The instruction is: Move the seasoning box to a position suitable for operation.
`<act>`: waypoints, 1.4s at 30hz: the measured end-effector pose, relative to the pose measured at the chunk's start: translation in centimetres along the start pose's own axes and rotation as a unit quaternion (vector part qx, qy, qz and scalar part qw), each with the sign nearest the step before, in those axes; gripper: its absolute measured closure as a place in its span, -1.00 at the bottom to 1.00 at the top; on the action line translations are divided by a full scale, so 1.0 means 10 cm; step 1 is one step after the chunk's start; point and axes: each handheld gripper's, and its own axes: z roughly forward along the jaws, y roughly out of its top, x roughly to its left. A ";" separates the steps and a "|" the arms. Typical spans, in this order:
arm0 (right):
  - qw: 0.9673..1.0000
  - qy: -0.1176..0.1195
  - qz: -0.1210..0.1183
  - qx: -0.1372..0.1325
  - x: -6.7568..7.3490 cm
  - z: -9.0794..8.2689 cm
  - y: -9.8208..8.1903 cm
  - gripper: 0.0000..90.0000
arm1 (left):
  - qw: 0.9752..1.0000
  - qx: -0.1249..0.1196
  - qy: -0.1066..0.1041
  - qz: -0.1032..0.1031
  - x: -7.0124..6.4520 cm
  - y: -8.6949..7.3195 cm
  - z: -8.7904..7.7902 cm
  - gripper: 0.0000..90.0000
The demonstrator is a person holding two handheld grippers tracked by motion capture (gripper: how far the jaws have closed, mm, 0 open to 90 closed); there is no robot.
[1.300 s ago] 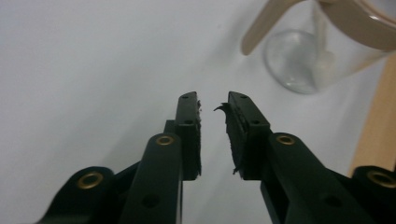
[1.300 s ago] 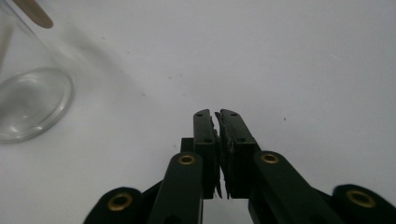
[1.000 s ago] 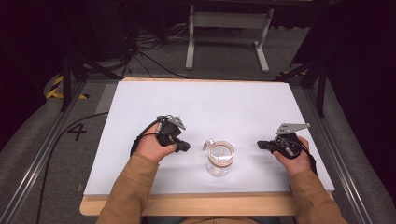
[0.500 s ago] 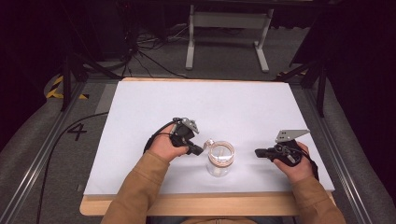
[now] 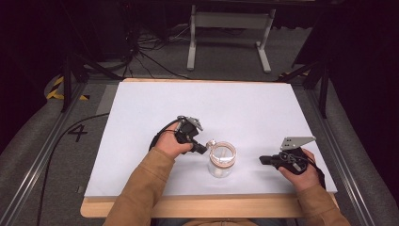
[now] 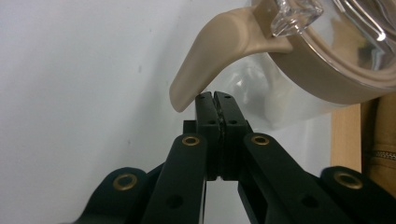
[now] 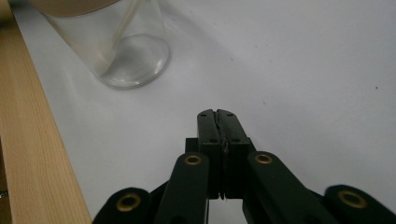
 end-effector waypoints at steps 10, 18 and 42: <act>1.000 -0.010 0.008 0.001 0.06 -0.08 -0.09 1.00 | 1.000 -0.020 0.011 -0.007 0.13 0.08 0.08 1.00; 1.000 -0.011 0.004 -0.004 0.13 -0.04 -0.06 1.00 | 0.999 -0.030 0.026 -0.009 0.13 0.09 0.04 1.00; 0.996 0.010 -0.075 0.042 0.38 0.66 0.45 1.00 | 0.990 -0.069 0.100 -0.076 -0.03 -0.47 -0.55 0.88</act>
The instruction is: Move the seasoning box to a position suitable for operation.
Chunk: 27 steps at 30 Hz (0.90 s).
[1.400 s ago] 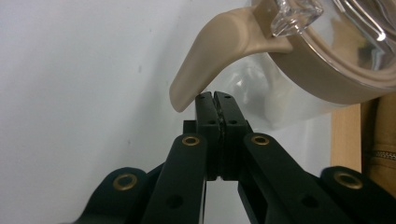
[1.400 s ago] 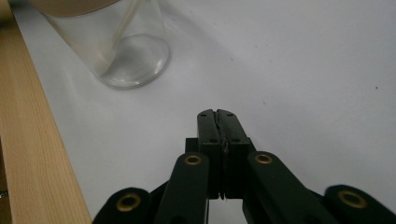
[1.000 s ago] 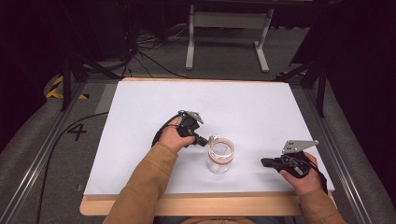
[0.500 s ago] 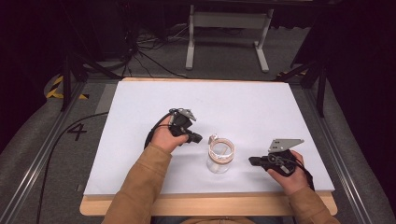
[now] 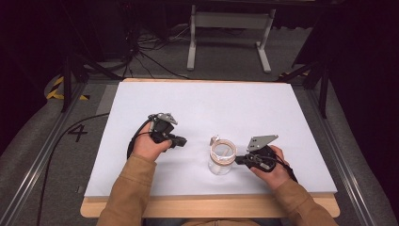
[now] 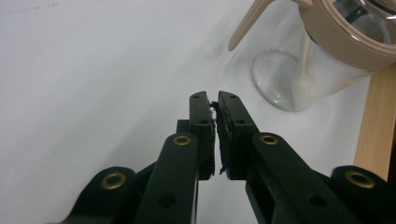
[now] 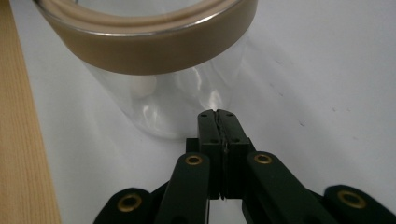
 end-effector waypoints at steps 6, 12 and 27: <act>1.000 0.012 -0.006 0.001 0.07 0.02 0.02 1.00 | 1.000 0.002 -0.003 0.002 0.00 0.00 0.03 0.87; 0.999 0.027 -0.018 0.002 0.17 0.06 0.06 1.00 | 1.000 -0.001 -0.004 0.003 0.01 0.01 0.02 0.87; 1.000 0.018 -0.014 -0.003 0.19 0.06 0.01 1.00 | 1.000 -0.014 -0.013 0.011 -0.05 0.13 0.04 0.85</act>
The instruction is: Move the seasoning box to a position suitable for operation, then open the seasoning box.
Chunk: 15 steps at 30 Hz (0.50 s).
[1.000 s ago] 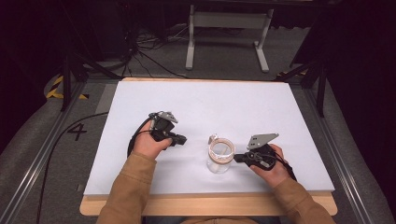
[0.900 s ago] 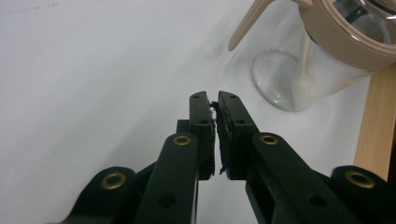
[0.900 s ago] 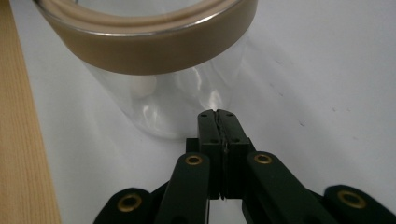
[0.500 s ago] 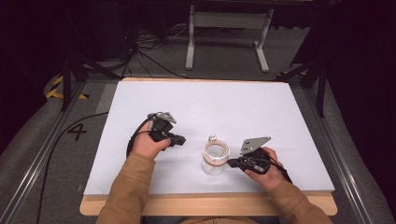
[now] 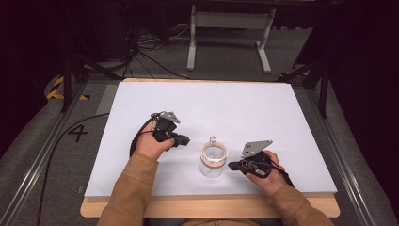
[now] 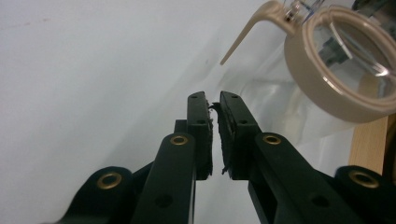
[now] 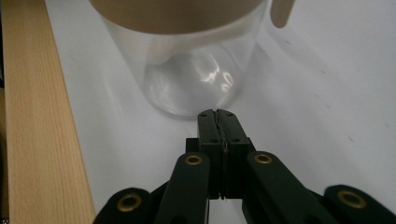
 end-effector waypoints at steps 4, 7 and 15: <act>1.000 -0.014 0.018 -0.007 -0.06 -0.11 -0.10 1.00 | 1.000 -0.011 -0.013 0.009 -0.05 0.10 0.03 0.88; 0.999 -0.020 0.031 -0.012 -0.07 -0.17 -0.16 1.00 | 0.999 -0.028 -0.015 0.017 -0.10 0.19 0.04 0.91; 0.999 -0.023 0.042 -0.016 -0.04 -0.26 -0.23 1.00 | 0.996 -0.089 -0.008 0.004 -0.26 0.34 0.10 1.00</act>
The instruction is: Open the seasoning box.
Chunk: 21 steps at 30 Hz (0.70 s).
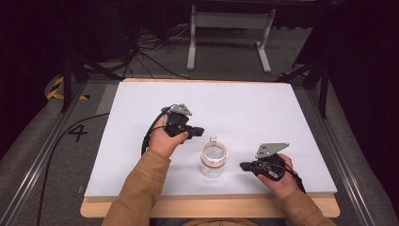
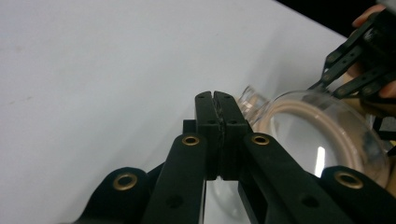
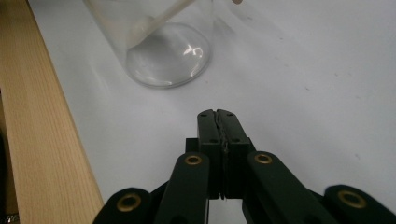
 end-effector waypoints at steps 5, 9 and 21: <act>1.000 0.013 -0.007 -0.003 0.05 0.01 0.02 1.00 | 0.999 -0.035 -0.016 0.006 -0.09 0.02 0.09 1.00; 0.999 0.028 -0.018 -0.006 0.10 0.02 0.03 1.00 | 0.999 -0.041 -0.023 0.018 -0.13 0.01 0.17 1.00; 0.999 0.035 -0.022 -0.007 0.14 0.03 0.05 1.00 | 0.999 -0.029 -0.012 0.025 -0.14 -0.01 0.24 1.00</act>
